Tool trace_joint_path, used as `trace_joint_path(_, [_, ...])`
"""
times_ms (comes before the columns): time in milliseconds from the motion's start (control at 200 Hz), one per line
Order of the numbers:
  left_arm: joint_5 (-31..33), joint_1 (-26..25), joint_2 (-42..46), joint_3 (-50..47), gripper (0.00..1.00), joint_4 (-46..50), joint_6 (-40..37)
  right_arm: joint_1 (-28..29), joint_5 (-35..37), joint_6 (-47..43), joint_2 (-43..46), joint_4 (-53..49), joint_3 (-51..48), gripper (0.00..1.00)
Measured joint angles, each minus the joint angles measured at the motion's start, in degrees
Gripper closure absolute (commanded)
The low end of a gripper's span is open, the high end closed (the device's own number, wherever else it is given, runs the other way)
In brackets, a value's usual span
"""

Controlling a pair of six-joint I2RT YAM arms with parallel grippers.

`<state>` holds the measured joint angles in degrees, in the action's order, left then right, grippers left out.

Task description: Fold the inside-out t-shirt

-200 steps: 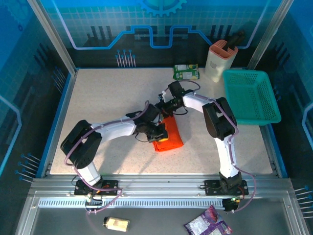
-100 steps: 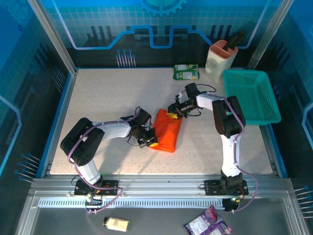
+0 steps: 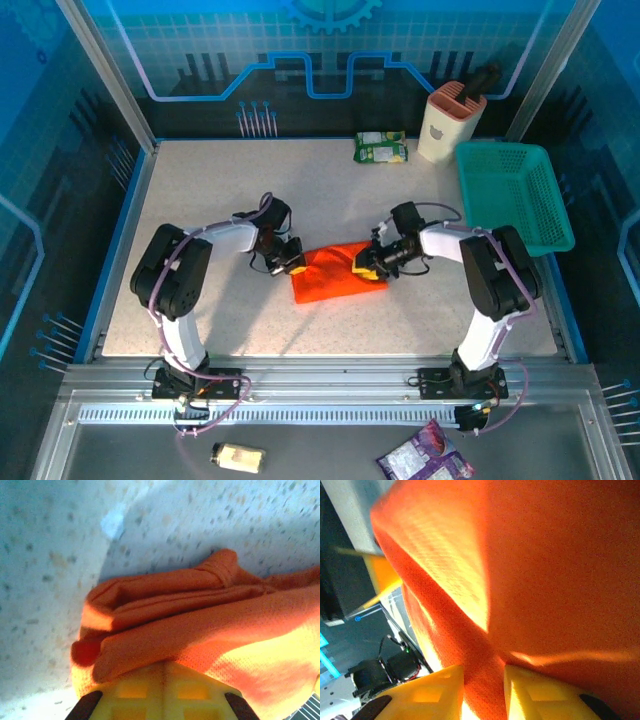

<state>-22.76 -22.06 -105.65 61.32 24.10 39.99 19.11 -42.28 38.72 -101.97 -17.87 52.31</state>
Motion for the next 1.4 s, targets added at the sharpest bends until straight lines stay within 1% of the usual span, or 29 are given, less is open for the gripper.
trace_joint_path(85, [0.2,0.3,-1.2,2.6,0.95,1.0,-1.1,3.5,0.7,1.9,1.7,0.3,-0.8,0.72])
trace_joint_path(165, [0.5,0.5,-1.5,4.7,0.94,1.9,-1.7,4.9,2.3,3.1,4.0,0.4,-0.8,0.73])
trace_joint_path(305, [0.4,0.5,0.7,6.1,0.93,3.3,-3.1,3.7,6.8,3.4,7.5,-2.0,3.1,0.73])
trace_joint_path(430, [0.4,-0.2,4.9,5.7,0.92,5.3,-4.2,3.3,9.6,2.4,7.2,-3.9,8.8,0.73])
trace_joint_path(535, [0.2,-2.0,7.6,4.1,0.93,5.9,-4.6,3.3,11.4,0.7,5.6,-5.3,12.0,0.73])
trace_joint_path(665, [-0.9,-5.5,7.3,1.2,0.93,6.1,-5.5,3.2,13.4,-1.3,2.7,-7.7,12.3,0.73])
trace_joint_path(805, [-1.5,-8.3,3.8,-1.2,0.94,6.1,-5.7,2.3,16.7,-3.4,-0.2,-9.8,11.5,0.73])
trace_joint_path(891, [-2.0,-8.5,2.4,-3.1,0.94,6.0,-5.9,1.2,19.6,-4.7,-0.5,-11.5,10.4,0.74])
trace_joint_path(1016, [-2.5,-8.4,2.6,-3.6,0.94,5.3,-6.1,0.1,25.1,-6.6,-0.5,-14.6,10.2,0.74])
trace_joint_path(1126, [-2.6,-8.4,3.5,-4.4,0.93,4.3,-5.9,0.0,28.3,-7.7,0.8,-17.1,10.2,0.74])
trace_joint_path(1296, [-2.1,-8.4,6.4,-4.6,0.91,4.5,-5.4,0.2,28.0,-8.0,7.0,-18.1,9.2,0.69])
trace_joint_path(1401, [-0.3,-8.2,8.6,-3.6,0.9,6.1,-5.4,0.9,26.4,-7.6,8.2,-17.4,8.4,0.68])
